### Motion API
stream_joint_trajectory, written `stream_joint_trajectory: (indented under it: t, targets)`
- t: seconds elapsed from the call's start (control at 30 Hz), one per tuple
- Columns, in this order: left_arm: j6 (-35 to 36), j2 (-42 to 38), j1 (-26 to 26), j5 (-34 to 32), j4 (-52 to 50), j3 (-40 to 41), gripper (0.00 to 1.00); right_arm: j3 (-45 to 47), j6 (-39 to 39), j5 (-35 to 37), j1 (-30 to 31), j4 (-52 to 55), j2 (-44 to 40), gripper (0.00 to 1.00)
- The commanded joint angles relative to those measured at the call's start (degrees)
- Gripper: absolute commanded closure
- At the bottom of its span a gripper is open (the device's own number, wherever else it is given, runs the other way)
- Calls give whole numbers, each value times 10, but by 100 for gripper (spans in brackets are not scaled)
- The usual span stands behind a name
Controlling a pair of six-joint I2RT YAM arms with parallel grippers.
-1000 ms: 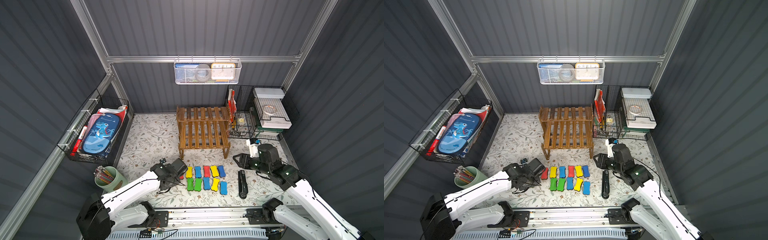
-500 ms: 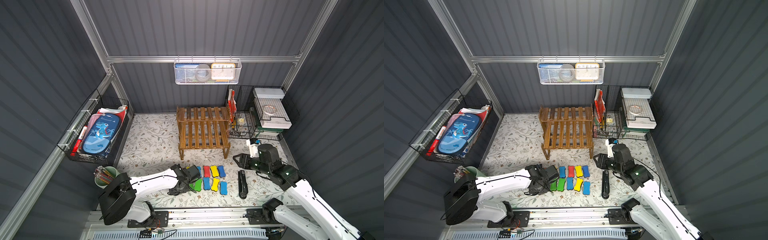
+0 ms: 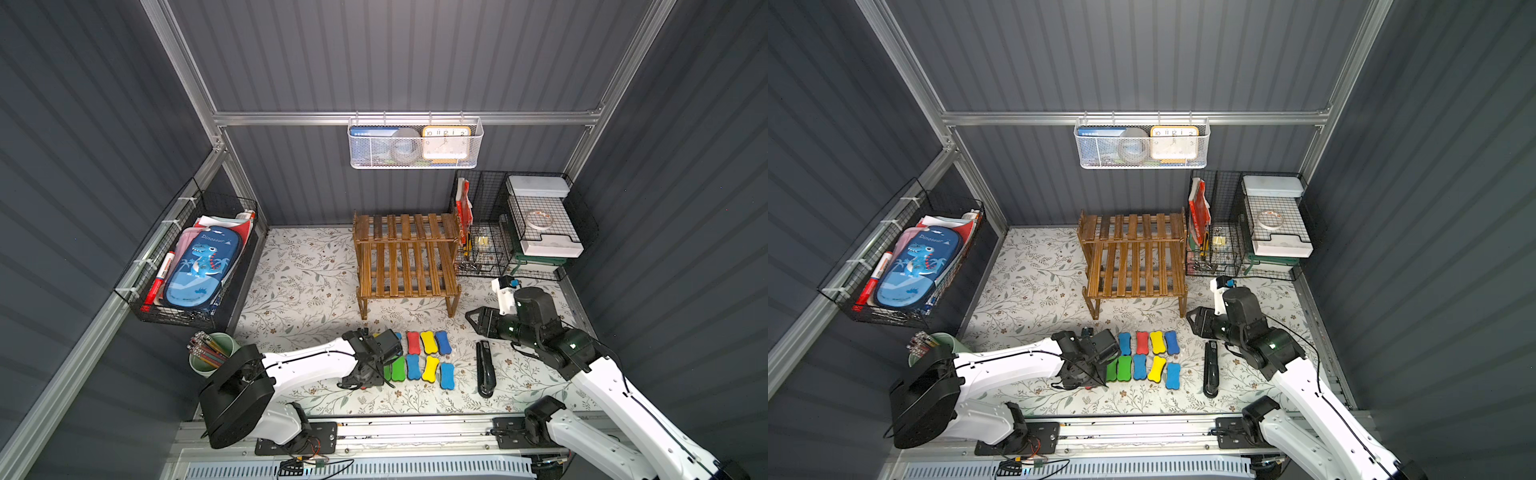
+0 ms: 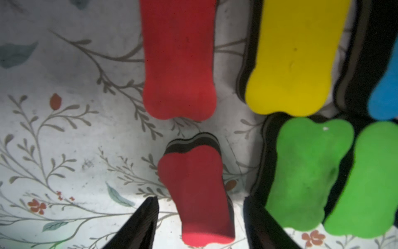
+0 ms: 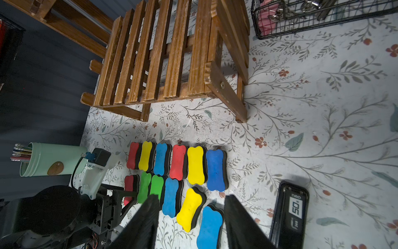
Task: Remove the whiteboard erasers from the shelf
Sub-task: Place the whiteboard eraser at the center of the board, then reset both arms
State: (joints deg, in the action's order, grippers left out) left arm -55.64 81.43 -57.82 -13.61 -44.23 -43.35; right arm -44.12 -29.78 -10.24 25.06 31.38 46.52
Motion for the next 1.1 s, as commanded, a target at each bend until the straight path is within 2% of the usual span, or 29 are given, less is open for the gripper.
stream_joint_trajectory:
  t: [0.0,0.03,0.07,0.1,0.27,0.37,0.47,0.53,0.57,0.63,0.7,0.87,0.97,1.07]
  targets:
    - [4,-13,-3,-36,-49,-21,22,-10,-3,5,-2,6,-7,45]
    - [1,-26,-3,-43,-59,-26,19,-11,-4,6,-2,7,-9,44]
    - [-3,-39,-3,-51,-68,-33,6,-13,-4,8,-2,8,-11,43]
    - [-9,-54,-3,-61,-80,-45,1,-16,-5,10,-2,10,-13,42]
    - [-27,-121,-4,-161,-128,-132,1,-20,-11,34,-2,13,-30,37]
    - [39,-118,18,-217,-108,-177,1,-26,-10,53,-2,17,-35,35]
    - [109,-69,84,-255,-117,-224,1,-39,-11,79,-2,29,-36,30]
    - [155,-45,120,-307,-100,-238,0,-46,-15,99,-2,33,-38,19]
    - [180,-42,126,-337,-80,-236,1,-48,-17,105,-2,35,-40,2]
    - [240,-49,142,-373,-13,-220,1,-51,-18,115,-2,33,-44,1]
    - [296,-71,175,-356,79,-186,0,-55,-14,122,-3,34,-47,1]
    - [320,-163,263,-369,266,-61,0,-60,-12,151,-2,36,-54,1]
    - [374,-221,294,-376,407,34,1,-57,-10,161,-2,36,-55,1]
    - [429,-229,333,-369,511,103,1,-57,-5,173,-2,35,-55,1]
